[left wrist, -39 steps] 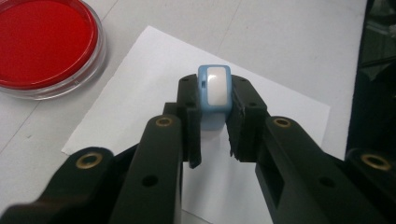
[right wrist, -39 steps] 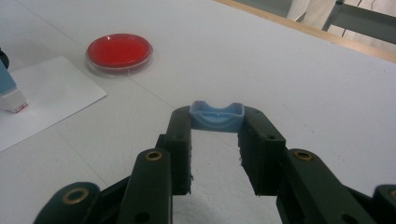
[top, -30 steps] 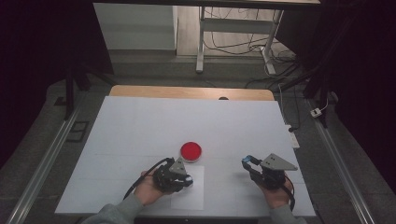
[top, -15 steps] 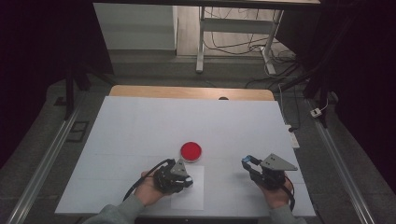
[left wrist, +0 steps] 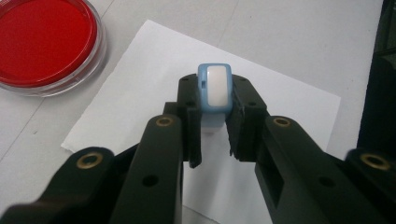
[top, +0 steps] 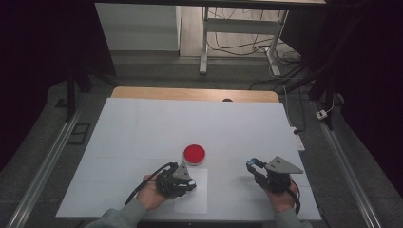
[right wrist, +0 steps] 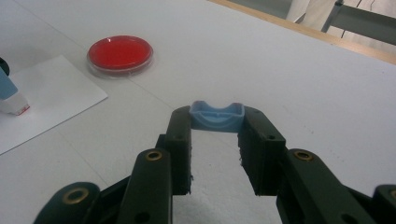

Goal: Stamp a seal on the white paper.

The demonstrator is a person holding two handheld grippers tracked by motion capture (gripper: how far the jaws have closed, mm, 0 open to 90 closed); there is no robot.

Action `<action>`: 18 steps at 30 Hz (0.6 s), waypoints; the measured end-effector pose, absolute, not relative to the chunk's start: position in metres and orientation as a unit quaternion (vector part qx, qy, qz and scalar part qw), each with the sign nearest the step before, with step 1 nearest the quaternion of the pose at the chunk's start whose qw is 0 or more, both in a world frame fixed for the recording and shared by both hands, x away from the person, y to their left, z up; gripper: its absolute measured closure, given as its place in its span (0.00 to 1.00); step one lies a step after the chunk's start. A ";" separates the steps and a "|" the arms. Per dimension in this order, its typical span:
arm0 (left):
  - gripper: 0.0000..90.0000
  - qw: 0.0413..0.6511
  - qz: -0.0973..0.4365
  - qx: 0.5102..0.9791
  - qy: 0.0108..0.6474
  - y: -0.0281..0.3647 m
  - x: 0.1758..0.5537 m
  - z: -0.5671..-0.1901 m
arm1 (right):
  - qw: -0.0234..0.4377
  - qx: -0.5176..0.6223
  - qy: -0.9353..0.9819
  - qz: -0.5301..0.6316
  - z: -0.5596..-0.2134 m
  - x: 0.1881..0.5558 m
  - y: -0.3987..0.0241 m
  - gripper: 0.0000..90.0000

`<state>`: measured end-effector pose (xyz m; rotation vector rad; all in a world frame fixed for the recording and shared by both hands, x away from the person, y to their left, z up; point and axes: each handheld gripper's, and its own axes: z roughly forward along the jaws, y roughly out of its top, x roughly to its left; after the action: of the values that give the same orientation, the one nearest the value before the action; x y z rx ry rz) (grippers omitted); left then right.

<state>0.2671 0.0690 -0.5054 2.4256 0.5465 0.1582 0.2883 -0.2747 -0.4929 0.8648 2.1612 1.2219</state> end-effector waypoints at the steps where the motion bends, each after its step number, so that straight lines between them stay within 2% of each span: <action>1: 0.85 0.319 0.060 0.923 0.208 0.069 0.267 -0.505 | 0.253 0.318 0.795 0.450 -0.493 0.288 -0.275 0.72; 18: 0.85 0.318 0.065 0.924 0.202 0.069 0.266 -0.506 | 0.252 0.318 0.794 0.452 -0.492 0.288 -0.275 0.72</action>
<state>0.2656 0.0693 -0.5058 2.4316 0.5308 0.1717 0.2881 -0.2747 -0.4925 0.8661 2.1607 1.2283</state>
